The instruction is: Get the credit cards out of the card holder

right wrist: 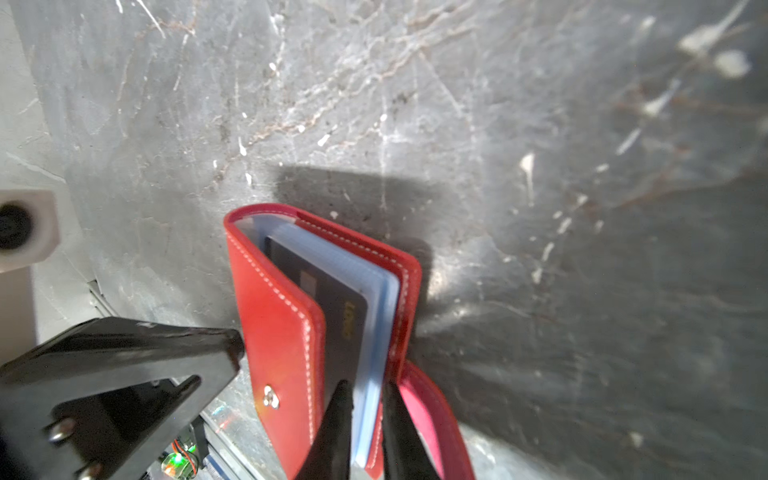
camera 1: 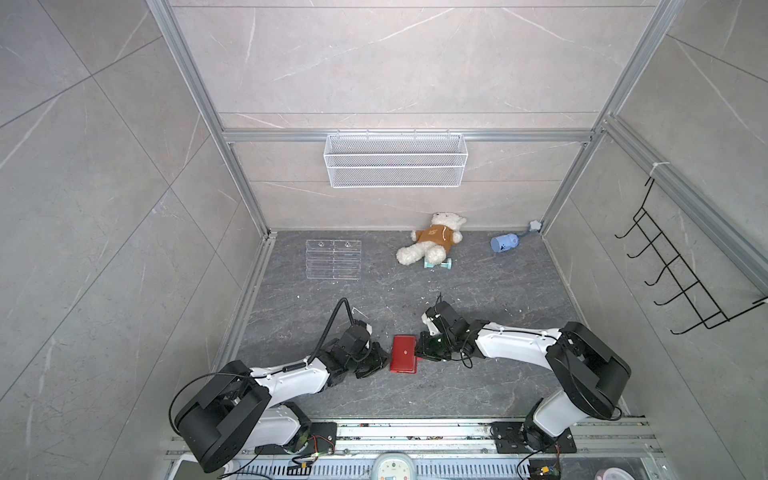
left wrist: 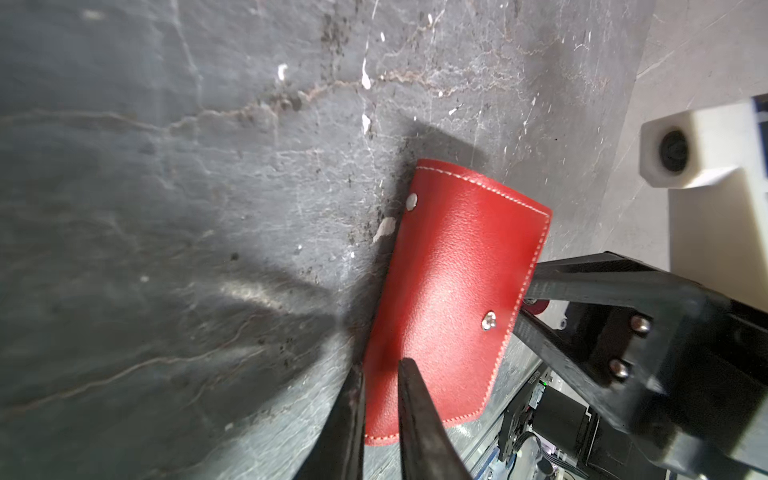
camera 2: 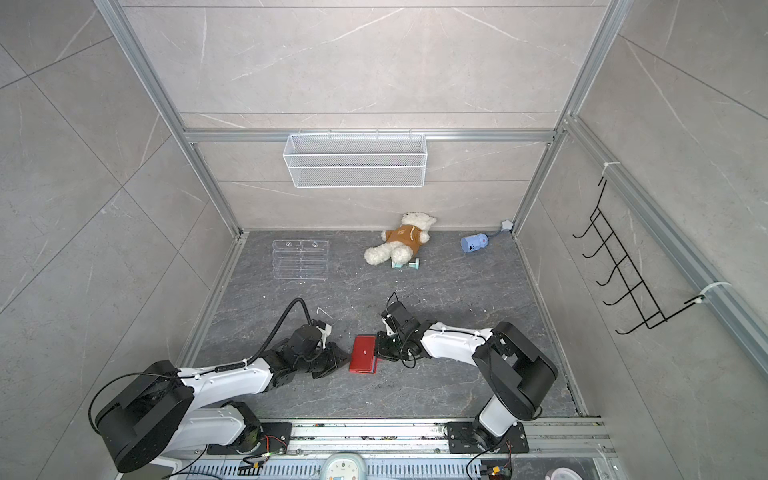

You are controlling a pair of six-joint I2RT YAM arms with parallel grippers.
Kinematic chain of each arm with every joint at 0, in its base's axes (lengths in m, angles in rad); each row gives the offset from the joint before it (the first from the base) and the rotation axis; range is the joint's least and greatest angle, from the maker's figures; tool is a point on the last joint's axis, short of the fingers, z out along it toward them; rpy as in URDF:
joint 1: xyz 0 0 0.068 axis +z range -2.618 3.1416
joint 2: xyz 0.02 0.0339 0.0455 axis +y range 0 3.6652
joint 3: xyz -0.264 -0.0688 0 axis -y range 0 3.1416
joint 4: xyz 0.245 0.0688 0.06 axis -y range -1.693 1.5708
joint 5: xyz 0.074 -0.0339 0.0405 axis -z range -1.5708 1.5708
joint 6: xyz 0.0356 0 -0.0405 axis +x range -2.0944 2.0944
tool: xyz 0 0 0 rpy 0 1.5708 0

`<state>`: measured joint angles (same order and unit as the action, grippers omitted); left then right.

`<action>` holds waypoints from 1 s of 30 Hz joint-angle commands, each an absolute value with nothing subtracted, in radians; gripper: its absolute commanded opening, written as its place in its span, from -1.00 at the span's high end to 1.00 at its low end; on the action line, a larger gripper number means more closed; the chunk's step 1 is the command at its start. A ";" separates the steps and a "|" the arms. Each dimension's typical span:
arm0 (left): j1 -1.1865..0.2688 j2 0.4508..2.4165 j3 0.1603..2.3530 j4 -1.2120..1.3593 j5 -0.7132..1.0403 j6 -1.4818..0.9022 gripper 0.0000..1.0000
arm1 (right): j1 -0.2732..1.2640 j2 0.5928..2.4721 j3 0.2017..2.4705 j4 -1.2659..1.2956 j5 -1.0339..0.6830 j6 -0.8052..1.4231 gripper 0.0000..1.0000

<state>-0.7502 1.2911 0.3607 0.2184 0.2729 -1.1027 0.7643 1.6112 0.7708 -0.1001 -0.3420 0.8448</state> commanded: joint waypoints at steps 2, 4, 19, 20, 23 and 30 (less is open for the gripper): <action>-0.747 1.305 0.395 0.265 0.309 -1.108 0.65 | 0.762 1.570 0.809 -0.116 -0.360 0.823 0.61; -0.747 1.304 0.398 0.265 0.314 -1.105 0.65 | 0.763 1.563 0.822 -0.131 -0.363 0.818 0.57; -0.746 1.040 0.414 0.032 0.150 -1.137 0.61 | 0.791 1.598 0.926 -0.186 -0.379 0.795 0.35; -0.745 1.015 0.425 0.002 0.133 -1.135 0.61 | 0.796 1.606 0.932 -0.183 -0.378 0.796 0.35; -0.746 0.939 0.465 -0.085 0.095 -1.119 0.61 | 0.816 1.634 0.959 -0.179 -0.377 0.800 0.35; -0.744 0.852 0.538 -0.179 0.096 -1.084 0.59 | 0.867 1.717 1.035 -0.175 -0.376 0.807 0.34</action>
